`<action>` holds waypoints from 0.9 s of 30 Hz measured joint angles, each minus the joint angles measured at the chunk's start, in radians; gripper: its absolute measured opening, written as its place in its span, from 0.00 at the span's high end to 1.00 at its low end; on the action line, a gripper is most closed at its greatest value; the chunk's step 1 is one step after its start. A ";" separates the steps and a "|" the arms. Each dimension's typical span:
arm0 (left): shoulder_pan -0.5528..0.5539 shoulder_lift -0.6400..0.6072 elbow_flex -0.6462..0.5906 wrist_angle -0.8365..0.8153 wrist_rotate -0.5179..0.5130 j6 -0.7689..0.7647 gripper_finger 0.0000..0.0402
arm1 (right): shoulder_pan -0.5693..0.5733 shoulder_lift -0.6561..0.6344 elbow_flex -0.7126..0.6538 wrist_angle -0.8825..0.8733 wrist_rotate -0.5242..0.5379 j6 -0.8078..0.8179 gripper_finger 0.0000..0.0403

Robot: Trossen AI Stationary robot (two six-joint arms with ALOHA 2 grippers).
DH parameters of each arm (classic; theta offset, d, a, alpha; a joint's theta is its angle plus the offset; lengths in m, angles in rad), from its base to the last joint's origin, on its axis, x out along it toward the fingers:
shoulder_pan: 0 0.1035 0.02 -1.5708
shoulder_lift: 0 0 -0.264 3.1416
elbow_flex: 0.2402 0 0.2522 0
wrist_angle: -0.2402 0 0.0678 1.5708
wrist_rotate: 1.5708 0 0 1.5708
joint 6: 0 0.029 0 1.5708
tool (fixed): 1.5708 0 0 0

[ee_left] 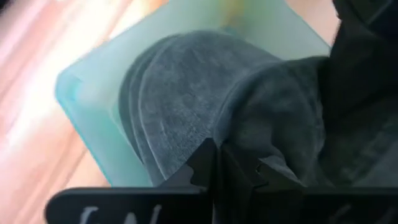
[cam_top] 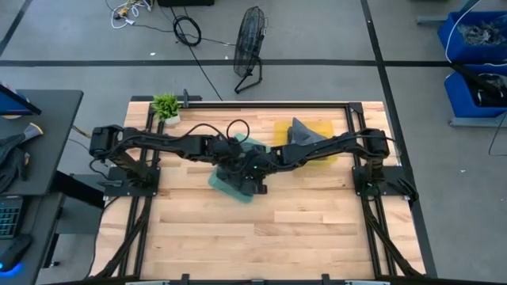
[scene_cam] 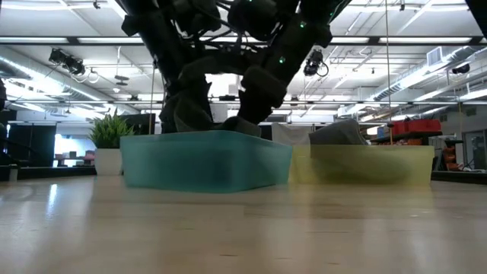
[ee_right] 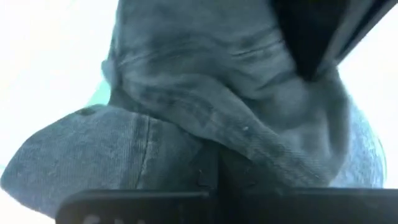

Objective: Pick & Place hat
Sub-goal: Put the black cap into the green bin

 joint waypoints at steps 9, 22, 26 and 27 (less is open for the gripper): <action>-0.003 0.023 0.003 -0.001 0.032 0.042 0.92 | 0.004 0.001 0.000 -0.017 0.021 -0.015 1.00; 0.042 0.097 -0.041 0.011 0.096 0.017 0.92 | 0.024 -0.004 0.021 -0.140 0.007 0.000 1.00; 0.043 0.091 -0.043 0.011 0.095 0.049 0.92 | 0.024 -0.018 0.020 -0.155 0.007 0.001 1.00; 0.042 0.091 -0.043 0.010 0.093 0.063 0.92 | 0.026 -0.026 0.020 -0.162 0.010 0.003 1.00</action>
